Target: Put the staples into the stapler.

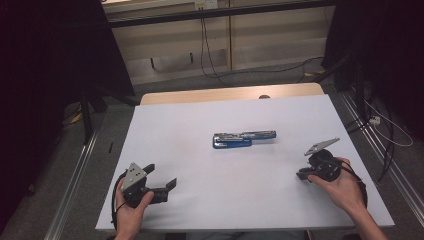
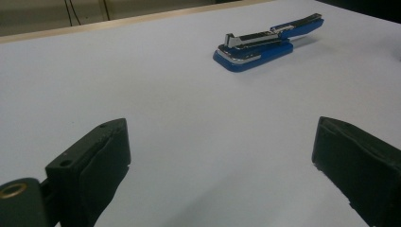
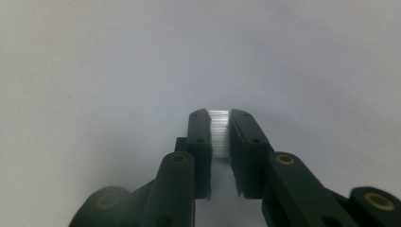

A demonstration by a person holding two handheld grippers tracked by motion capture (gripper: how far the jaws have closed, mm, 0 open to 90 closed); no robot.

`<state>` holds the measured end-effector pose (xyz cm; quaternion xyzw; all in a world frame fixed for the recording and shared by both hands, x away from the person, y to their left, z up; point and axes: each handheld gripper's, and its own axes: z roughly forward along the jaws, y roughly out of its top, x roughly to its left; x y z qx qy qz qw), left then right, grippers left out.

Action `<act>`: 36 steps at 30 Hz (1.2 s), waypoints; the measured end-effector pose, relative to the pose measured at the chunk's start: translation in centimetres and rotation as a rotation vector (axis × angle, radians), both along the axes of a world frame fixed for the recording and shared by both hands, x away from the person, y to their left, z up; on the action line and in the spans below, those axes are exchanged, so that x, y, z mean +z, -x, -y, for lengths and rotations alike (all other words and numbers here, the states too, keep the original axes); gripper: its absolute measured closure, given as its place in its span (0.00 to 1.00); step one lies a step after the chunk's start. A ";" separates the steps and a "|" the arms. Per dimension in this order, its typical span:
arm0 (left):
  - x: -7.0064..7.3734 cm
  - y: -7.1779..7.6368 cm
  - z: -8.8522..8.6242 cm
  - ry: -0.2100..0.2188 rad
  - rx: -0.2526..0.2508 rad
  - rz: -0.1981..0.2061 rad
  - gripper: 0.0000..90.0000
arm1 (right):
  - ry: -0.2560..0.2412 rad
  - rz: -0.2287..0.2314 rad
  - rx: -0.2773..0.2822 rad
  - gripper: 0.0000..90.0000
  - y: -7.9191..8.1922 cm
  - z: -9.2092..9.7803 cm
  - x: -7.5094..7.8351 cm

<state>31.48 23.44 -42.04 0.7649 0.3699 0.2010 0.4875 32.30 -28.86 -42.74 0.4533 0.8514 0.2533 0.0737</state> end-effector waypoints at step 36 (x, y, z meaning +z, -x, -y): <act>0.2 0.0 0.3 0.007 -0.011 0.005 0.06 | -0.184 0.190 0.061 0.88 -1.1 -2.0 1.3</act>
